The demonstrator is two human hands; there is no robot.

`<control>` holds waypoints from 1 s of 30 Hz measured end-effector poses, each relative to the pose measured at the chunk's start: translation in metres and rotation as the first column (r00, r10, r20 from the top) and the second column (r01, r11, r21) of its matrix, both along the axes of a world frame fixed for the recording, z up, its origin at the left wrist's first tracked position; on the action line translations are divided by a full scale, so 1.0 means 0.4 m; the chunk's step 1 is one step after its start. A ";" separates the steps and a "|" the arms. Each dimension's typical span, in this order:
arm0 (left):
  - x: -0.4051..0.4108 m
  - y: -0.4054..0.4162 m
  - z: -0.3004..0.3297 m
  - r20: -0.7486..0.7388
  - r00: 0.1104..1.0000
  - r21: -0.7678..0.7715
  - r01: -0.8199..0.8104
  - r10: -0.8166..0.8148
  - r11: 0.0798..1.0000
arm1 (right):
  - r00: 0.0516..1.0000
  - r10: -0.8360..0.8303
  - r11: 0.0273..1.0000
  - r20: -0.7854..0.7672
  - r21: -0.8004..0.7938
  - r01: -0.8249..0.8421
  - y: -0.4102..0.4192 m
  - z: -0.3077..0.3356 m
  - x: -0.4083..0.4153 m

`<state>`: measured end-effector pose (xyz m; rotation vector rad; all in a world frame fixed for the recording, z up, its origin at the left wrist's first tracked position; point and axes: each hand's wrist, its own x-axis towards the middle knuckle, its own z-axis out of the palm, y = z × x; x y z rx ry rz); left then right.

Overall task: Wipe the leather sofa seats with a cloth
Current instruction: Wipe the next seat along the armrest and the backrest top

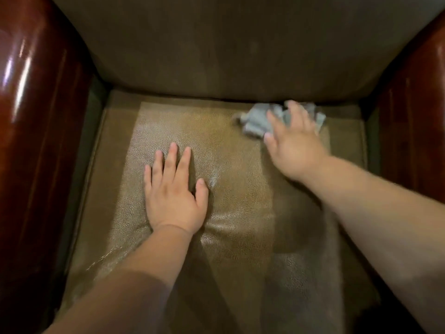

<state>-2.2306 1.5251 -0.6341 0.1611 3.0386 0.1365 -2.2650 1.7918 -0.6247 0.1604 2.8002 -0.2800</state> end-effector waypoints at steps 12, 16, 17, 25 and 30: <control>0.001 0.001 -0.008 -0.026 1.000 0.039 0.006 -0.005 0.999 | 0.975 -0.223 0.974 0.019 0.049 0.222 -0.017 -0.005 0.173; 0.002 0.000 -0.017 -0.056 0.998 0.058 0.014 -0.010 0.998 | 0.788 -0.614 0.788 0.033 0.062 0.612 0.118 -0.031 0.014; 0.002 -0.001 -0.016 -0.049 0.999 0.061 0.011 -0.008 0.998 | 0.798 -0.602 0.798 0.023 0.054 0.600 0.106 -0.031 0.036; 0.001 -0.001 -0.015 -0.044 0.999 0.069 0.011 -0.008 0.998 | 0.849 -0.527 0.849 0.033 0.067 0.524 -0.009 -0.008 0.226; 0.003 -0.003 -0.032 -0.063 0.998 0.077 0.006 -0.001 0.997 | 0.656 -0.733 0.676 0.180 0.094 0.731 0.153 -0.078 -0.120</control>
